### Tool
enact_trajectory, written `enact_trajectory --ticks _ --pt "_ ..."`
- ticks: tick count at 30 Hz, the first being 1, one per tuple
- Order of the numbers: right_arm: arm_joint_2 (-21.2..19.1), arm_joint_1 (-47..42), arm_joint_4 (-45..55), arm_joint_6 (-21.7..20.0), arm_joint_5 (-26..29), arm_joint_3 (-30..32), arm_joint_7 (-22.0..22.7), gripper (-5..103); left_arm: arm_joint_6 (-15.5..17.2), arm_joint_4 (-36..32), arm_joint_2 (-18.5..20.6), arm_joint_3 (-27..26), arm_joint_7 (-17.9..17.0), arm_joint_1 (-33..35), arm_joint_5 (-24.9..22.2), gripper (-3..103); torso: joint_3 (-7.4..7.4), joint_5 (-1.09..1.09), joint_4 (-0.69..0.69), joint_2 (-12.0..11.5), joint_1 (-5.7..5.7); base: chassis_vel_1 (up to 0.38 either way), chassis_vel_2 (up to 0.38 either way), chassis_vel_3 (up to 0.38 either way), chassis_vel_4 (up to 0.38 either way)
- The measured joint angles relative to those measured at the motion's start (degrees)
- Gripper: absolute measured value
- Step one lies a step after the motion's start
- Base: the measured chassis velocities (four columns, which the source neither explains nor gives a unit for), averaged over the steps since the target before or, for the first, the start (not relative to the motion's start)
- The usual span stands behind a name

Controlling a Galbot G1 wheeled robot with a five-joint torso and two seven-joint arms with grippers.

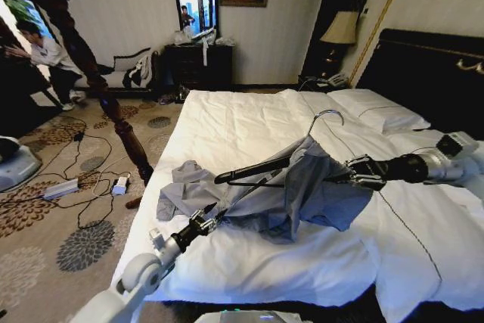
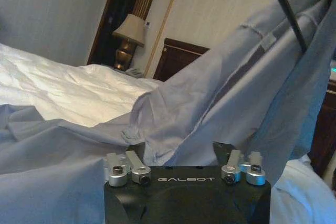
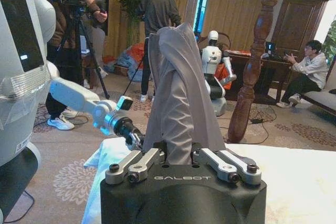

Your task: Pick up the clothes from the bed and hang them on the clothes hanger.

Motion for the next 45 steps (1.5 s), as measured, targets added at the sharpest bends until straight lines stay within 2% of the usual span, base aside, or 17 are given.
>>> enact_trajectory --ticks 1,2,4,8,11,12,14,16,19,20,22,23,25,29,45 --pt "0.0 0.0 0.0 0.0 0.0 0.0 -0.1 16 0.7 -0.1 0.0 -0.3 -0.5 -0.1 -1.7 81 0.00 -0.01 0.00 0.0 0.00 0.000 0.000 0.000 0.000" --pt "0.0 0.0 0.0 0.0 0.0 0.0 -0.1 16 0.7 -0.1 0.0 -0.3 -0.5 -0.1 -1.7 81 0.00 -0.01 0.00 0.0 0.00 0.000 0.000 0.000 0.000" --pt "0.2 0.0 0.0 0.1 0.0 0.0 -0.1 16 2.5 -0.1 -1.3 -0.5 -2.8 -1.8 -5.9 93 0.00 0.00 -0.01 0.0 0.00 0.000 0.000 0.000 0.000" --pt "0.2 0.0 0.7 0.1 0.1 0.0 -0.1 16 4.3 1.5 -3.9 1.6 -6.1 -5.7 -7.9 91 0.00 -0.01 -0.03 0.0 0.00 0.000 0.000 0.000 0.000" --pt "0.2 -0.1 1.4 0.1 0.4 0.1 0.0 16 5.5 3.3 -5.4 3.8 -7.0 -8.6 -7.4 76 0.00 -0.01 -0.02 0.0 0.00 0.000 0.000 0.000 0.000" --pt "0.2 -0.1 1.4 0.1 0.4 0.1 0.0 16 5.5 3.3 -5.4 3.8 -7.0 -8.6 -7.4 76 0.00 -0.01 -0.02 0.0 0.00 0.000 0.000 0.000 0.000" --pt "0.1 -0.1 1.9 0.1 0.7 0.4 0.0 16 6.1 4.5 -6.2 4.8 -7.4 -10.2 -7.3 66 0.00 0.00 -0.03 0.0 0.00 0.000 0.000 0.000 0.000" --pt "0.0 -0.1 2.0 0.1 0.8 0.4 0.0 16 6.2 4.8 -6.4 5.0 -7.5 -10.5 -7.3 66 0.00 0.00 -0.03 0.0 0.00 0.000 0.000 0.000 0.000" --pt "-0.1 -0.1 2.8 0.0 1.2 0.5 0.0 16 6.8 6.2 -7.2 5.5 -7.8 -11.8 -7.8 49 0.00 -0.01 -0.02 0.0 0.00 0.000 0.000 0.000 0.000" --pt "-0.1 -0.1 2.8 0.0 1.2 0.5 0.0 16 6.8 6.2 -7.2 5.5 -7.8 -11.8 -7.8 49 0.00 -0.01 -0.02 0.0 0.00 0.000 0.000 0.000 0.000" --pt "-0.2 -0.1 3.2 0.0 1.2 0.5 0.0 16 7.1 6.8 -7.5 5.4 -7.9 -12.0 -8.6 38 0.00 0.00 -0.02 0.0 0.00 0.000 0.000 0.000 0.000" --pt "-0.2 -0.1 3.3 0.0 1.2 0.5 0.0 16 7.1 7.0 -7.5 5.4 -7.9 -11.9 -8.7 38 0.00 0.00 -0.02 0.0 0.00 0.000 0.000 0.000 0.000" --pt "-0.2 -0.1 3.4 -0.1 1.2 0.4 0.0 16 7.4 7.5 -7.6 5.1 -7.6 -11.8 -9.1 25 0.00 0.00 -0.01 0.0 0.00 0.000 0.000 0.000 0.000" --pt "-0.2 -0.1 3.4 -0.1 1.3 0.3 0.1 16 7.8 8.6 -8.1 5.2 -7.1 -11.9 -9.3 31 0.00 0.00 -0.02 0.0 0.00 0.000 0.000 0.000 0.000" --pt "-0.4 0.2 4.0 -0.1 1.6 0.6 -0.2 16 8.9 10.9 -9.6 6.3 -5.2 -12.3 -9.3 34 0.00 0.00 -0.02 0.0 0.00 0.000 0.000 0.000 0.000"
